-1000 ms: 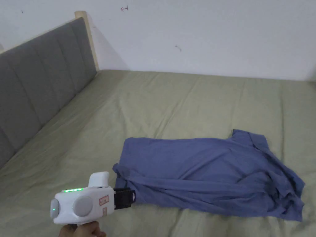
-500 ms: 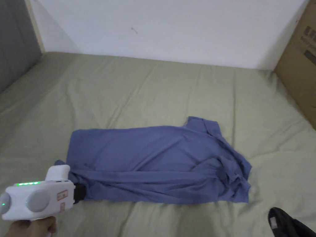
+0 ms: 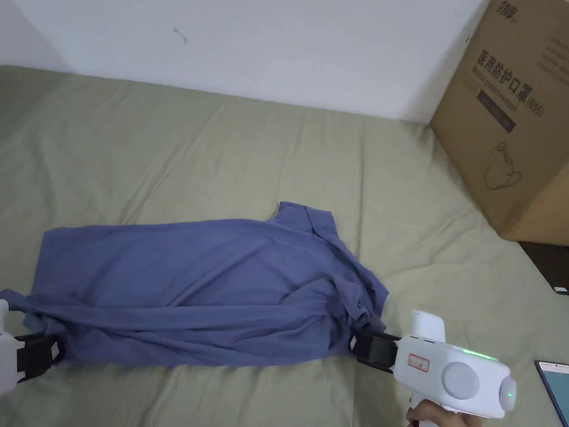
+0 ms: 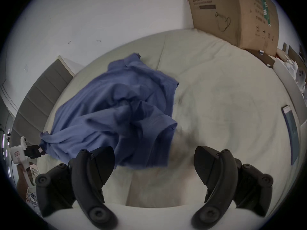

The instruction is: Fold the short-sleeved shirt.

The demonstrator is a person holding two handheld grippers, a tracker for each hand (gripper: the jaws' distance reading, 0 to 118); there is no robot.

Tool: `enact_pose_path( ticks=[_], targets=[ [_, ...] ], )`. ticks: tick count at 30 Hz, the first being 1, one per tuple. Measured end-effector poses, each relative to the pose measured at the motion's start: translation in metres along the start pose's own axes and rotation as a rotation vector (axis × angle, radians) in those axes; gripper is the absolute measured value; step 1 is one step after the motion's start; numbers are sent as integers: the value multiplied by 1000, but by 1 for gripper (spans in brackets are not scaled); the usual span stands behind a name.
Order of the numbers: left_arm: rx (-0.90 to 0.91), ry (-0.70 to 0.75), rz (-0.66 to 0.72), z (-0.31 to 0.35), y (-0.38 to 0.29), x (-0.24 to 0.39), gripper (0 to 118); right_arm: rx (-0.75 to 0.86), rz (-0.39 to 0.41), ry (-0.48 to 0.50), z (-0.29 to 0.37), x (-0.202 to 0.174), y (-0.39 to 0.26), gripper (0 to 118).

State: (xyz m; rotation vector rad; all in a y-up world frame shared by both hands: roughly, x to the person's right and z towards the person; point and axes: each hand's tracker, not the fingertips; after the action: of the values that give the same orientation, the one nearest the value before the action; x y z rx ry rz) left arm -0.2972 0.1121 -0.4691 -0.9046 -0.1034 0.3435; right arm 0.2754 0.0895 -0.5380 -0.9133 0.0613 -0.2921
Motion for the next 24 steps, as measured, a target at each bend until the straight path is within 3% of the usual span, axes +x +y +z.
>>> enact_pose_path(
  ticks=[4,6,7,8,9,11,12,15,21,24],
  targets=[
    [0,-7,9,0,0,-1,8,-36,48,-26,-20,-13,-1,100],
    [-1,-11,14,0,0,-2,8,-21,67,-23,-18,-16,-3,88],
    [-1,-12,15,1,0,-2,8,-14,70,-34,-13,-19,-3,73],
    [-1,-13,14,0,1,-2,8,6,112,-32,-8,-24,-4,44],
    [-2,-15,13,1,1,-2,8,28,183,-21,-3,-30,-6,27],
    [2,-13,5,2,1,-1,8,24,278,-95,-1,-44,-12,12],
    [0,-11,-1,1,1,-1,8,14,274,-78,-3,-42,-12,12],
    [-6,-44,44,5,2,-1,8,-13,120,-21,-2,-32,-5,10],
    [4,-79,34,23,4,-4,8,10,159,-9,23,-33,-4,10],
    [5,-106,64,34,4,-9,8,13,129,29,42,-27,-3,10]
  ],
)
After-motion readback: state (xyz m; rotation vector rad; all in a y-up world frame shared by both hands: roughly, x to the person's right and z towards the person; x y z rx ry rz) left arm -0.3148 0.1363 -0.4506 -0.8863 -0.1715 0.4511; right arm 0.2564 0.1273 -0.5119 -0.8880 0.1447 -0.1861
